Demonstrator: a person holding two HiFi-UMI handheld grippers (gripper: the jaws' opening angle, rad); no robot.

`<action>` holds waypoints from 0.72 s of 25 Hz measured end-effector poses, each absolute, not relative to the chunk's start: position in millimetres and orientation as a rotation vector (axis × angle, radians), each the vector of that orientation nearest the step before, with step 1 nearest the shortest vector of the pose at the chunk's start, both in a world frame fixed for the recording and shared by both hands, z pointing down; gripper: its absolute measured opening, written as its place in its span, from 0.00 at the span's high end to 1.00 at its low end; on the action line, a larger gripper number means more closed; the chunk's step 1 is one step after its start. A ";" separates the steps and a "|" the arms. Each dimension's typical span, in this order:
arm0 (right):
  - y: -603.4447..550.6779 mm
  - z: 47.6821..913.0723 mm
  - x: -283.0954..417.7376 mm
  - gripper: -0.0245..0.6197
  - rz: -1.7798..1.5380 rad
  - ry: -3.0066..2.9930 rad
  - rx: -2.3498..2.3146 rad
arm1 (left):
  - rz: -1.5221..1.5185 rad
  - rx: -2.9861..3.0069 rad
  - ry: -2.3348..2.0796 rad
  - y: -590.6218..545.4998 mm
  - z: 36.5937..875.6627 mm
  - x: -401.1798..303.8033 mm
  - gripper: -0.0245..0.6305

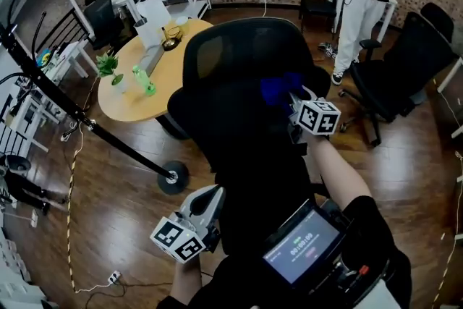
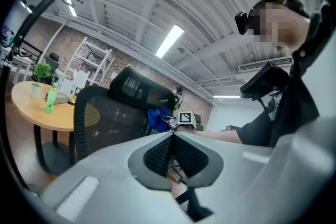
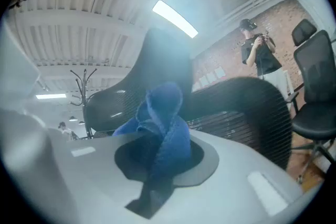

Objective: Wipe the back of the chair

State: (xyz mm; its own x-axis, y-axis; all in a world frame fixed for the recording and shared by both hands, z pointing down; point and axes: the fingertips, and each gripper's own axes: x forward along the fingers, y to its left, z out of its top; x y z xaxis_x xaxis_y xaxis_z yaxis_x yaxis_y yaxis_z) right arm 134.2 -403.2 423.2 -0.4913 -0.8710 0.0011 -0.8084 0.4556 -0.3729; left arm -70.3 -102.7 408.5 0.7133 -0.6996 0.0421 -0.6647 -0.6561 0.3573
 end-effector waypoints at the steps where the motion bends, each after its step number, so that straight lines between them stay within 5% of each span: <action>1: -402.9 422.9 155.5 0.87 -0.482 2.485 -1.512 | -0.136 2.583 -1.035 -105.0 408.2 -61.3 0.95; 10: -376.0 430.5 321.5 0.88 -0.484 2.154 -1.914 | -0.116 2.646 -0.831 -118.1 410.0 -8.8 0.95; 18: -331.4 437.1 368.9 0.88 -0.430 2.027 -2.074 | -0.133 2.674 -0.706 -123.3 410.9 10.2 0.95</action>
